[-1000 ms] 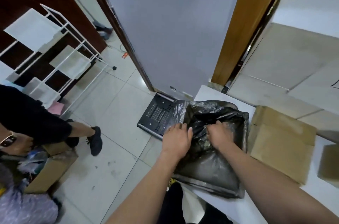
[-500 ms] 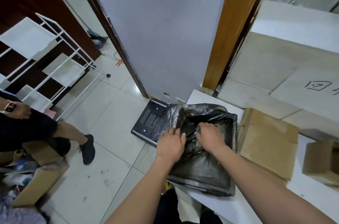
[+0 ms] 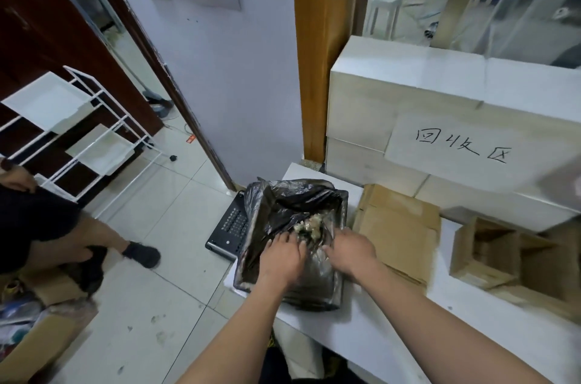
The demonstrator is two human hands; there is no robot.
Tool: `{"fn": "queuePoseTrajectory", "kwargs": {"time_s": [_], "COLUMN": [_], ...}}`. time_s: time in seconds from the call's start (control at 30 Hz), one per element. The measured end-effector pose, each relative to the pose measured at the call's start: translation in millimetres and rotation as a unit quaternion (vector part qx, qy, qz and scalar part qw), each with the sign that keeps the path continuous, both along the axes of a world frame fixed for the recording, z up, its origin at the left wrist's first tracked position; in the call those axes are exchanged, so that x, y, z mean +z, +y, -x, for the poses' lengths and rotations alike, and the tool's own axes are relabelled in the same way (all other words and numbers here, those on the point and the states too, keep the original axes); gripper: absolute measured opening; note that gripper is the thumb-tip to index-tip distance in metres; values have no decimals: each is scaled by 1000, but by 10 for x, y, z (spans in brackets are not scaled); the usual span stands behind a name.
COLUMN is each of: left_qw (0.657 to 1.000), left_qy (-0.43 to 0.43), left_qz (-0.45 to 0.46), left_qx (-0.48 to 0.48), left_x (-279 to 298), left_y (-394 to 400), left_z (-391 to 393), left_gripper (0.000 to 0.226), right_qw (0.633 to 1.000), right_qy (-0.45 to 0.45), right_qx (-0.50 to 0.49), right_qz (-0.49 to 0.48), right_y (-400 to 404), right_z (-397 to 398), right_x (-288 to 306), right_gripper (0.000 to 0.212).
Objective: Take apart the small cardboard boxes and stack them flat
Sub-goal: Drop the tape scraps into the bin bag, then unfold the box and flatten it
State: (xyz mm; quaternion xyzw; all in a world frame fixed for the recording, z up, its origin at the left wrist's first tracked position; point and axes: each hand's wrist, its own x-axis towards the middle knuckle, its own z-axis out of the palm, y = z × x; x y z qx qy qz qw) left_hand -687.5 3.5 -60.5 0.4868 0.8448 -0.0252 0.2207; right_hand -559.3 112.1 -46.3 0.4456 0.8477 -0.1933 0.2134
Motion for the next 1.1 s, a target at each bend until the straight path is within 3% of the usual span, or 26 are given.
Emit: {"fn": "queuePoseTrajectory", "kwargs": {"time_s": [0.17,0.47,0.7,0.9,1.1], "left_qw": [999,993,985,968,953], "left_qy": [12,33,19,29,41], "left_qz": [-15,-53,-49,-43,-43], "left_qx": [-28,-103,-164,-246,-297], "left_x": [140,384,421,461,554], "left_y": [-24,-168,-506,-650,-618], "left_z": [-384,-910,-1662,-2511,-3476], "left_gripper": [46,44,50,52,51], "right_qw": [999,993,985,973,959], "right_qy": [23,53,9,10,32], "right_qx": [-23,-103,-170,-230,-281], "right_qz": [-1,1,-30,-36,-32], "right_y": [-88,-460,-994,-1327,-1478], "right_z": [-344,-980,-1850,-2740,-3729], "right_x": [180,501,625,623,642], "right_gripper": [56,59,41,59,57]}}
